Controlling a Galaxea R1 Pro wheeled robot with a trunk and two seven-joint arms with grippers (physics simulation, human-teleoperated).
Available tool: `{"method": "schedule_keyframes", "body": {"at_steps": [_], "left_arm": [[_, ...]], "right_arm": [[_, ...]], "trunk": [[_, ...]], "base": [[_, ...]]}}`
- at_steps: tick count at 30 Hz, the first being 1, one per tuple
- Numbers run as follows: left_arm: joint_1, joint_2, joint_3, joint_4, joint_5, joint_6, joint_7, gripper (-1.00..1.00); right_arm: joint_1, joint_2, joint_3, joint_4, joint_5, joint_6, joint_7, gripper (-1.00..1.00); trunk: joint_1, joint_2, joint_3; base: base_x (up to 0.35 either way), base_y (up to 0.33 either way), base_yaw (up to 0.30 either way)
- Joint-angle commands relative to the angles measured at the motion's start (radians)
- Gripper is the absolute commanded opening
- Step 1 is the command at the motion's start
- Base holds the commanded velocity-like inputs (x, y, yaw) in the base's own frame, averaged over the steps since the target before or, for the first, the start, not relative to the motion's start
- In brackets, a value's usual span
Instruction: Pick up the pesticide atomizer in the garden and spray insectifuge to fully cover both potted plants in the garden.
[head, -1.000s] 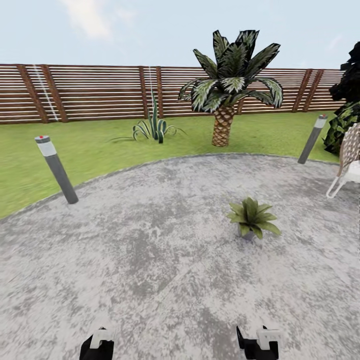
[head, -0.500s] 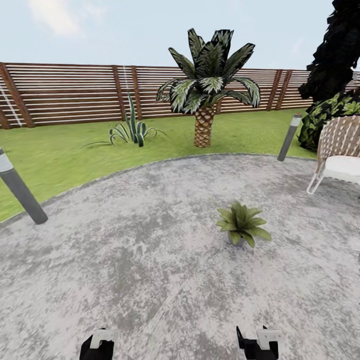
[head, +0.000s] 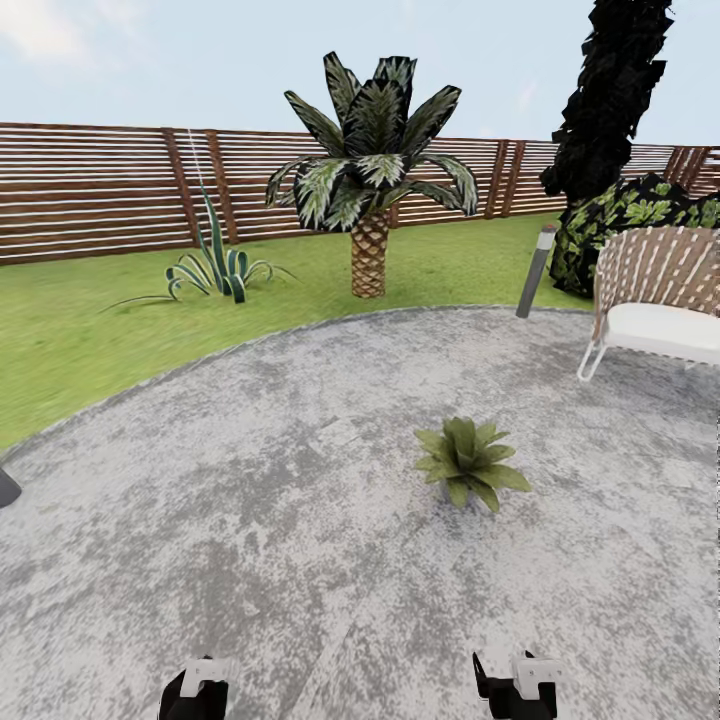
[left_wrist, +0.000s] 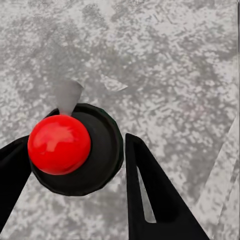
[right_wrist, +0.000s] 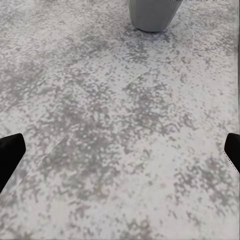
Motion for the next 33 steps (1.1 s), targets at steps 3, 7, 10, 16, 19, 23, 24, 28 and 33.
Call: {"method": "schedule_keyframes", "body": {"at_steps": [3, 7, 10, 16, 19, 23, 24, 28, 33], "left_arm": [[0.0, 0.0, 0.0, 0.0, -0.002, -0.003, 0.002, -1.0], [0.0, 0.0, 0.0, 0.0, -0.003, -0.003, 0.002, -1.0], [0.0, 0.0, 0.0, 0.0, -0.003, -0.003, 0.002, -1.0], [0.0, 0.0, 0.001, 0.0, -0.004, -0.003, 0.002, -1.0], [0.0, 0.0, 0.001, 0.0, -0.003, -0.003, 0.002, -1.0], [0.0, 0.0, 0.001, 0.0, -0.002, -0.003, 0.002, -1.0], [0.0, 0.0, 0.001, 0.0, -0.002, -0.003, 0.002, -1.0], [0.0, 0.0, 0.001, 0.0, -0.002, -0.003, 0.002, -1.0], [0.0, 0.0, 0.001, 0.0, -0.002, -0.003, 0.002, -1.0]], "right_arm": [[0.0, 0.0, 0.0, 0.001, 0.0, -0.003, 0.0, 1.0], [0.0, 0.0, 0.0, 0.001, 0.0, -0.003, 0.001, 1.0], [0.0, 0.0, 0.0, 0.001, 0.0, -0.003, 0.002, 1.0], [0.0, 0.0, 0.0, 0.002, 0.0, -0.003, 0.002, 1.0], [-0.001, 0.0, 0.0, 0.001, 0.0, -0.002, 0.002, 1.0], [0.0, 0.0, 0.0, 0.002, 0.0, -0.002, 0.003, 1.0], [0.0, 0.0, 0.0, 0.002, 0.0, -0.002, 0.003, 1.0], [0.0, 0.0, 0.0, 0.001, 0.0, -0.002, 0.003, 1.0], [0.0, 0.0, 0.0, 0.001, 0.0, -0.002, 0.003, 1.0]], "trunk": [[0.0, 0.0, -0.001], [0.0, 0.0, -0.001], [0.0, 0.0, -0.001], [0.0, 0.0, -0.001], [0.0, 0.0, -0.001], [0.0, 0.0, -0.001], [0.0, 0.0, -0.001], [0.0, 0.0, -0.001], [0.0, 0.0, -0.001]], "base": [[0.289, 0.048, -0.263], [0.283, 0.009, -0.263], [0.178, 0.002, -0.263], [0.025, 0.0, -0.263], [0.002, 0.0, -0.263], [0.0, 0.0, -0.263], [0.0, 0.0, -0.263], [0.127, 0.146, -0.263], [0.121, 0.166, -0.263]]}}
